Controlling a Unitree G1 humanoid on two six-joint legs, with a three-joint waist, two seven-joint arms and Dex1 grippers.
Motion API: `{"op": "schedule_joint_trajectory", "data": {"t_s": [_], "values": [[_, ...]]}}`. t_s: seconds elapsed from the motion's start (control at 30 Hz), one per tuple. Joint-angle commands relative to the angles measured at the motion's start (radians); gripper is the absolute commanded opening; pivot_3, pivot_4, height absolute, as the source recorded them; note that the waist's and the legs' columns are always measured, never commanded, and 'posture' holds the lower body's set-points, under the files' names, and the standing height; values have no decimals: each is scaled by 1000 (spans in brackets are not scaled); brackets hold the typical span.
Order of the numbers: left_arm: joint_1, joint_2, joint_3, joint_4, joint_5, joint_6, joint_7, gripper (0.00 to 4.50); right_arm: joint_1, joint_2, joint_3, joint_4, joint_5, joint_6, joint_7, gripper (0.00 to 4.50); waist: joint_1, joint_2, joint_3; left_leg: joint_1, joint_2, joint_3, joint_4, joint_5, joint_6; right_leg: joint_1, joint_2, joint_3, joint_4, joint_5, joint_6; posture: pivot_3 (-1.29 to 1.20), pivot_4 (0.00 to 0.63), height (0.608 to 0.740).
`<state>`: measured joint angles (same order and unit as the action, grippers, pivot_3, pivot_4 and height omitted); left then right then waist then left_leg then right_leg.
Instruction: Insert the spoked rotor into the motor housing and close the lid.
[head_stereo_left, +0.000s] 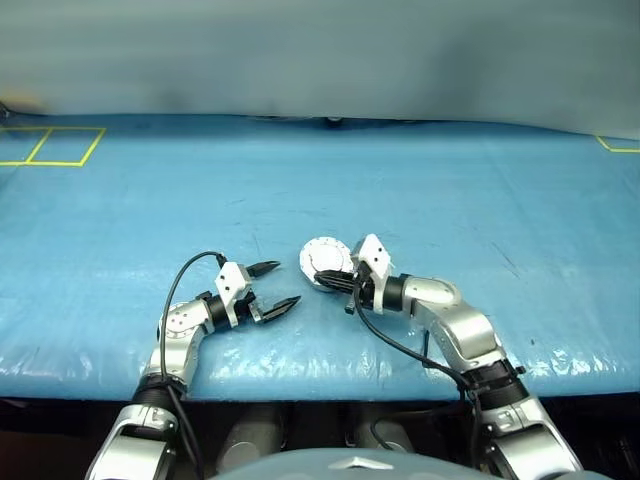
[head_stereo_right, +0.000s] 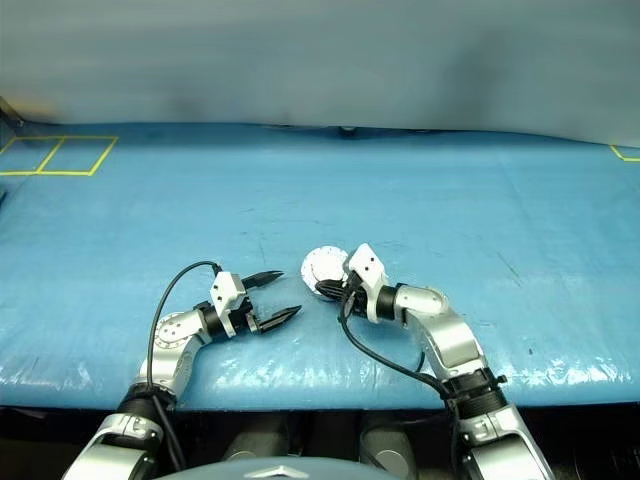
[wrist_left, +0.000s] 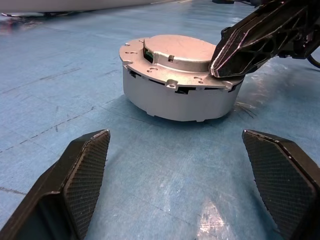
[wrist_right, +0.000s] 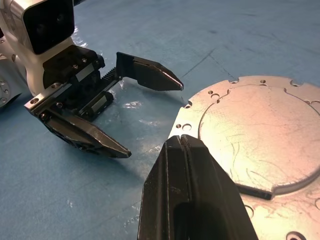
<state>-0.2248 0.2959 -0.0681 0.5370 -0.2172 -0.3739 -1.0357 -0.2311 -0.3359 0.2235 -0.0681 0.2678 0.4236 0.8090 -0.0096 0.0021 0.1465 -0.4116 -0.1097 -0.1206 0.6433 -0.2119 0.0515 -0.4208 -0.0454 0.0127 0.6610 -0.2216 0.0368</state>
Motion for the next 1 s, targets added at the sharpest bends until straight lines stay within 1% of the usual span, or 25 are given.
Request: {"op": "schedule_joint_trajectory", "data": {"t_s": [0.03, 0.1, 0.13, 0.27, 0.3, 0.33, 0.47, 0.6, 0.63, 0.7, 0.73, 1.0], "values": [[4, 4, 3, -27, -13, 5, -4, 4500, 25, 37, -50, -124, 52, -1, -53, 13, 0, 0, 0, 0, 0, 0, 0, 0, 0, 0, 0, 0, 0, 0, 0, 0, 150, 740], [1, 2, 3, -27, -12, 5, -4, 4500, 34, 77, -80, -163, 81, 4, -101, 13, -1, 0, 0, 0, 0, 0, 0, 0, 0, -1, 0, 0, 1, 0, 0, 0, 150, 740], [0, 1, 2, -26, -11, 6, -4, 4500, 36, 86, -83, -170, 72, -1, -122, 13, -1, 0, 0, 0, 0, 0, 0, 0, 0, -1, 0, 0, 1, 0, 0, 0, 150, 740], [-4, -3, -1, -24, -9, 3, -2, 4500, 30, 94, -65, -144, -13, -23, -214, 13, 0, 0, 0, 0, 0, 0, 0, 0, 0, 0, 0, 0, 0, 0, 0, 0, 150, 740], [-4, -3, -1, -24, -9, 3, -2, 4500, 27, 96, -64, -135, -27, -26, -231, 398, 1, 0, 0, 0, 0, 0, 1, 0, 0, 0, 0, 0, 0, 0, 0, 0, 150, 740], [-5, -3, -1, -24, -9, 3, -1, 4500, 26, 97, -63, -129, -34, -26, -241, 644, 1, 0, 0, 0, 0, 0, 1, 0, 0, 0, 0, 0, 0, 0, 0, 0, 150, 740], [-3, -1, 1, -28, -9, 2, 1, 4500, 18, 113, -72, -90, -32, -10, -271, 1949, 0, 0, 0, 0, 0, 0, 0, 0, 0, -1, 0, 0, 1, 0, 0, 0, 150, 740], [4, 2, 2, -36, -8, 1, 7, 4500, 16, 121, -74, -57, -16, -19, -263, 3306, 0, 0, 0, 0, 0, 0, 1, 0, 0, 0, 0, 0, 0, 0, 0, 0, 150, 740], [5, 2, 2, -36, -7, 1, 8, 4500, 16, 125, -73, -54, -15, -20, -265, 3559, 0, 0, 0, 0, 0, 0, 1, 0, 0, 0, 0, 0, 0, 0, 0, 0, 150, 740], [6, 2, 2, -37, -7, 1, 10, 4500, 13, 137, -76, -46, -14, -19, -280, 4305, -1, 0, 0, 0, 0, 0, 0, 0, 0, 0, 0, 0, 0, 0, 0, 0, 150, 740], [6, 2, 2, -37, -7, 2, 11, 4500, 12, 138, -74, -42, -16, -18, -279, 4474, -1, 0, 0, 0, 0, 0, 0, 1, 0, -1, 0, 0, 1, 0, 0, 0, 150, 740], [6, 0, -2, -34, 1, 0, 18, 4500, 14, 146, -50, -13, -46, -22, -294, 4474, -1, 0, 0, 0, 0, 0, 0, 1, 0, -1, 0, 0, 1, 0, 0, 0, 150, 740]]}}
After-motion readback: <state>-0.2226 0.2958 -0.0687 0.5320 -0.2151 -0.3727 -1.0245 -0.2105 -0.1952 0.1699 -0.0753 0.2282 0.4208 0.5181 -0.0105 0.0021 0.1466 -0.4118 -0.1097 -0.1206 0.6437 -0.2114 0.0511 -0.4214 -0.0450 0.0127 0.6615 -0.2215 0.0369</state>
